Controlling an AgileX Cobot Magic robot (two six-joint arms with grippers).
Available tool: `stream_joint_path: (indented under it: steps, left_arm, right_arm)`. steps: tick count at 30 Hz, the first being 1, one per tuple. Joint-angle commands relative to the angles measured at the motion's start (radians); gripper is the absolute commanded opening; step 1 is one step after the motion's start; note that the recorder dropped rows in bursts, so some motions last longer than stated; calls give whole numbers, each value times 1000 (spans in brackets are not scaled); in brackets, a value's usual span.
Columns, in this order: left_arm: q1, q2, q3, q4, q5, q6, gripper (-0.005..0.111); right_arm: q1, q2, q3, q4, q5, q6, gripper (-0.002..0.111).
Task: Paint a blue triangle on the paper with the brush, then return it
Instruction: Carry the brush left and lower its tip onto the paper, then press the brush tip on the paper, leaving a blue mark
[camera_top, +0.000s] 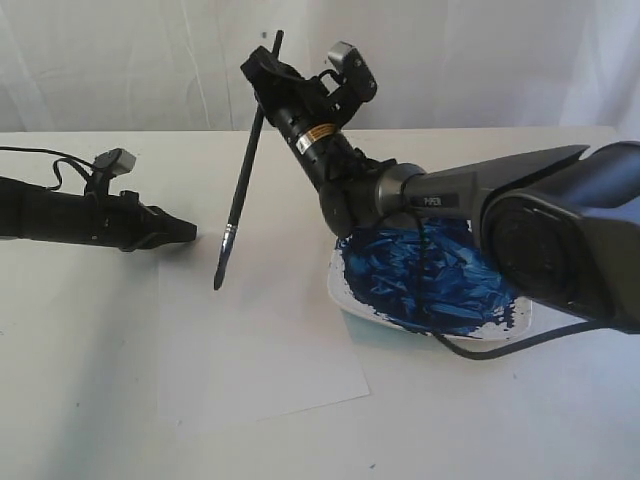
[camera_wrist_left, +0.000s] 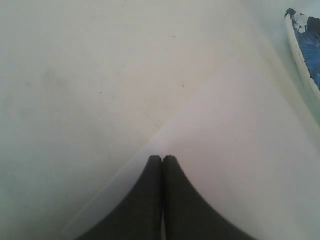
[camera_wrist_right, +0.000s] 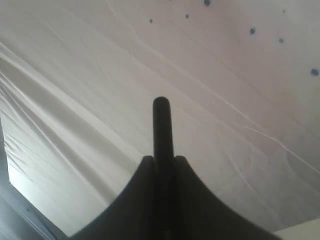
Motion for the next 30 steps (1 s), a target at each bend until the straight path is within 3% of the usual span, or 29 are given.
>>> stream_joint_path:
  steps: [1,30]
  left_arm:
    - [1,10,8,35,-15,0,0]
    - [1,10,8,35,-15,0,0]
  right_arm:
    - [32,29,-50,-2,18,6,0]
    - [62,110,-121,23,92,-19,0]
